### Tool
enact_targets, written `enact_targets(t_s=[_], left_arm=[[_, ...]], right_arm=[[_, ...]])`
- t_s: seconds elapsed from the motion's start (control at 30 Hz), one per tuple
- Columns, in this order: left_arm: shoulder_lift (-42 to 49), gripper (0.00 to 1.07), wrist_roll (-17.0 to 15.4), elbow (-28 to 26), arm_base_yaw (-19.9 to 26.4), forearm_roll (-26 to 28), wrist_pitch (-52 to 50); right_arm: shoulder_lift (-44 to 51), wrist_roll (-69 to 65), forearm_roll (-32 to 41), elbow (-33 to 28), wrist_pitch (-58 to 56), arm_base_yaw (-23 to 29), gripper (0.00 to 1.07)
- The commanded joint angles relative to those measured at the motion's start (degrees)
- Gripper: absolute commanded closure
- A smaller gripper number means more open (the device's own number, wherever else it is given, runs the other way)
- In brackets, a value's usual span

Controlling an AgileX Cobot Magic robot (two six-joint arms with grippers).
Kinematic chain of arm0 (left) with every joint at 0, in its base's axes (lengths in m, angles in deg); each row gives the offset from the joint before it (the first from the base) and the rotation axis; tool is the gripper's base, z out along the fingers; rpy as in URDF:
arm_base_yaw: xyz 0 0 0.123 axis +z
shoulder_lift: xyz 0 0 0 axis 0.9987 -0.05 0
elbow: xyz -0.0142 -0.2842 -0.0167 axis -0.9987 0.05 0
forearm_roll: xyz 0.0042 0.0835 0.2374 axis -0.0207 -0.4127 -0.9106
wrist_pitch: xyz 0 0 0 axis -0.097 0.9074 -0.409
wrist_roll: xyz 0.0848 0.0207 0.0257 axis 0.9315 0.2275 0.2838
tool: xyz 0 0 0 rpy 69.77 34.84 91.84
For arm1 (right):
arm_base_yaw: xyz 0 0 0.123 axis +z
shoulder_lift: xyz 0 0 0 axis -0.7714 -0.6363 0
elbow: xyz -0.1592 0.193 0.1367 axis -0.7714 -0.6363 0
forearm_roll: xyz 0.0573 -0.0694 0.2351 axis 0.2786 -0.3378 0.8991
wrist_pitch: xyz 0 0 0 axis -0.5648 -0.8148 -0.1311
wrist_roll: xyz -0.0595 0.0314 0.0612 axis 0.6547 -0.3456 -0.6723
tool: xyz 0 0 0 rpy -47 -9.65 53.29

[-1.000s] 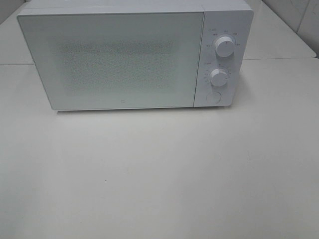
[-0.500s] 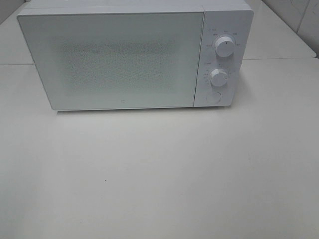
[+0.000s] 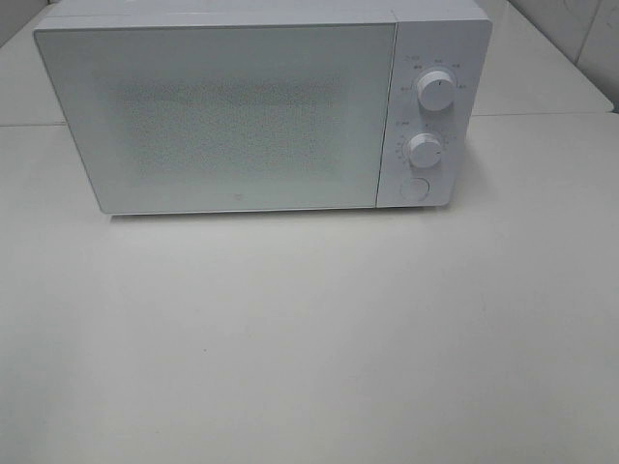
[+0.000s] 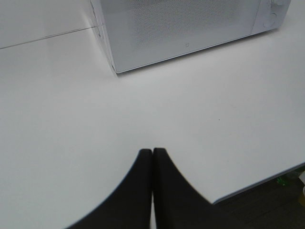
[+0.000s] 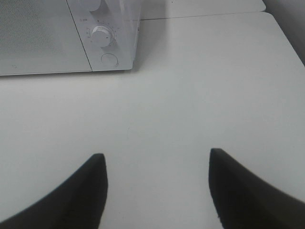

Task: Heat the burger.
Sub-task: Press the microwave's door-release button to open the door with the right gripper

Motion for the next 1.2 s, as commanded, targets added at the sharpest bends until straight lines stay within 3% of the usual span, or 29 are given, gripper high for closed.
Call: enact_targets(t_s=[0.03, 0.43, 0.8, 1.2], left_arm=[[1.20, 1.06, -0.34, 0.11, 0.17, 0.11, -0.86], [1.20, 1.06, -0.34, 0.11, 0.17, 0.11, -0.86], [1.20, 1.06, -0.34, 0.11, 0.17, 0.11, -0.86], [1.20, 1.06, -0.34, 0.11, 0.17, 0.11, -0.86]], right_arm=[[1.38, 0.40, 0.00, -0.23, 0.63, -0.17, 0.47], [0.00, 0.80, 0.00, 0.17, 1.20, -0.17, 0.47], [-15.70, 1.49, 0.00, 1.26, 9.34, -0.17, 0.47], [-34.61, 1.49, 0.00, 1.09, 29.51, -0.17, 0.49]])
